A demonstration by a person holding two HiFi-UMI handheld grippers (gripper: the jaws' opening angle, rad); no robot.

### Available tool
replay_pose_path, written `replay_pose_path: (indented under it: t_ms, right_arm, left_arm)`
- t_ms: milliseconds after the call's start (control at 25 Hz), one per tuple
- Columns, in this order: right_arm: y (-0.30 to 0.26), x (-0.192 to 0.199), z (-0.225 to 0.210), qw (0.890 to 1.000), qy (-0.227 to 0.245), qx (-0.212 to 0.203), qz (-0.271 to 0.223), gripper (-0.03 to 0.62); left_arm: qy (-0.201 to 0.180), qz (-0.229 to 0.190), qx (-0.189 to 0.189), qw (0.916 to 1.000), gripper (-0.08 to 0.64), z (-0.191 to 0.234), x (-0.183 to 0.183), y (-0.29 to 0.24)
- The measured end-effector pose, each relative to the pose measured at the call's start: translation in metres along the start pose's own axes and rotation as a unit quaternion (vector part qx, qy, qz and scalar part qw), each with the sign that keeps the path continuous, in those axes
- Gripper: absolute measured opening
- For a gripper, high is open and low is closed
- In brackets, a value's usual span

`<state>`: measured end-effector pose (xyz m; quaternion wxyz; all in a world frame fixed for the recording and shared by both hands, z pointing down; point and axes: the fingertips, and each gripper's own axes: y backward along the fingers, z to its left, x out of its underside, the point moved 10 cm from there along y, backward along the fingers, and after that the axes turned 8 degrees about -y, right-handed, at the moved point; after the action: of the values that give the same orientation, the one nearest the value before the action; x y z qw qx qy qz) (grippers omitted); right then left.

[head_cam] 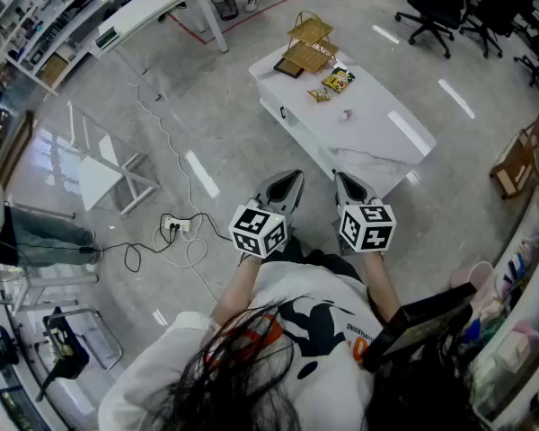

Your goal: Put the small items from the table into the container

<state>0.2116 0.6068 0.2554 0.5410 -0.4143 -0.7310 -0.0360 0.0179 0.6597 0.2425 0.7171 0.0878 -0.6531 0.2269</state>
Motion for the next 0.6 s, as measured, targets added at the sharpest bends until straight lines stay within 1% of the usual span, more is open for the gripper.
replay_pose_path:
  t_ms: [320,480,600]
  right_arm:
    - [-0.0044,-0.0014,-0.0043,1.000,-0.005,-0.004,-0.003,0.014]
    - [-0.0022,-0.0033,-0.0065,1.000,0.002,-0.005,-0.008,0.014]
    - [-0.0031,-0.0017,-0.0078,1.000,0.007,-0.008,-0.002,0.014]
  left_arm:
    - [-0.003,0.005,0.004,1.0000,0.006,0.0021,-0.0004,-0.0035]
    - [-0.007,0.010,0.007,0.9999,0.006,-0.0023,-0.0007,-0.0058]
    - [-0.015,0.016,0.008,0.9997,0.006,-0.0058,0.0007,-0.0076]
